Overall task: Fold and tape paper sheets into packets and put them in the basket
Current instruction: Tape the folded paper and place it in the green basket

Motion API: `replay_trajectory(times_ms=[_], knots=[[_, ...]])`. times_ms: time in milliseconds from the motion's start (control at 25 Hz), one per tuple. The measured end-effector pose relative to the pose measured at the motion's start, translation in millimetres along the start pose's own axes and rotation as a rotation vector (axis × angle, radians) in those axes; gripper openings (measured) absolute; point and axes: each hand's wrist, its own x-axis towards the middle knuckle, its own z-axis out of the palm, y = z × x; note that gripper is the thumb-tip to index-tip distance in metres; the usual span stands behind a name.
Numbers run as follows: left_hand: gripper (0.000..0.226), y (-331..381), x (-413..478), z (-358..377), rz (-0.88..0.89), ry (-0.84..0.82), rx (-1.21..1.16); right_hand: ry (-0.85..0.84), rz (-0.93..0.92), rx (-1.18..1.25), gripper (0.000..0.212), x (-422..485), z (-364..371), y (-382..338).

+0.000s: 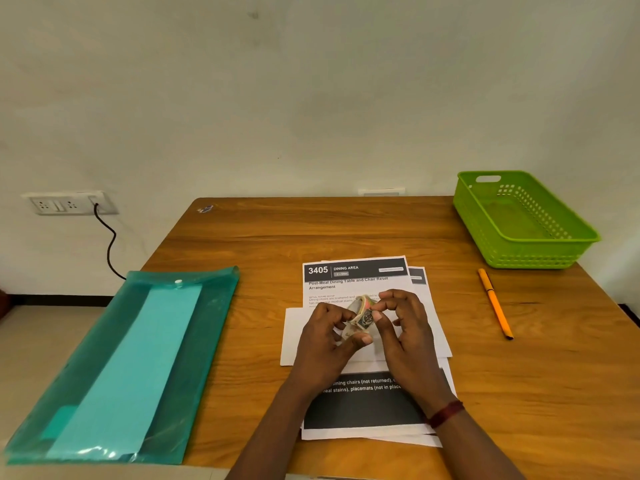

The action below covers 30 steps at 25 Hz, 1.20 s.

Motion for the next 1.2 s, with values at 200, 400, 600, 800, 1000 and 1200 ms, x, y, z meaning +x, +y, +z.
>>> replay_trajectory(times_ms=[200, 400, 600, 800, 1000, 1200], knots=[[0.014, -6.2, 1.3, 2.4, 0.023, -0.006, 0.043, 0.003, 0.01, 0.027, 0.015, 0.2, 1.8, 3.6], [0.011, -8.1, 1.6, 2.6, 0.03, 0.045, 0.04, -0.002, -0.006, 0.078, 0.019, 0.7, -0.6, -2.9], [0.012, -4.8, 1.0, 2.2, 0.009, 0.074, 0.022, 0.018, 0.032, 0.111, 0.015, 1.1, -2.2, -5.6], [0.008, 0.2, 6.4, -0.7, -0.102, 0.129, -0.115, 0.043, 0.107, 0.176, 0.012, 1.5, -4.4, -8.4], [0.015, 1.9, 33.5, -32.7, -0.2, 0.245, -0.25, 0.007, 0.076, 0.044, 0.013, -0.6, -2.1, -8.8], [0.029, -10.3, 66.2, -84.5, -0.271, 0.339, 0.478, 0.008, 0.048, 0.061, 0.009, 0.1, -1.6, -11.8]])
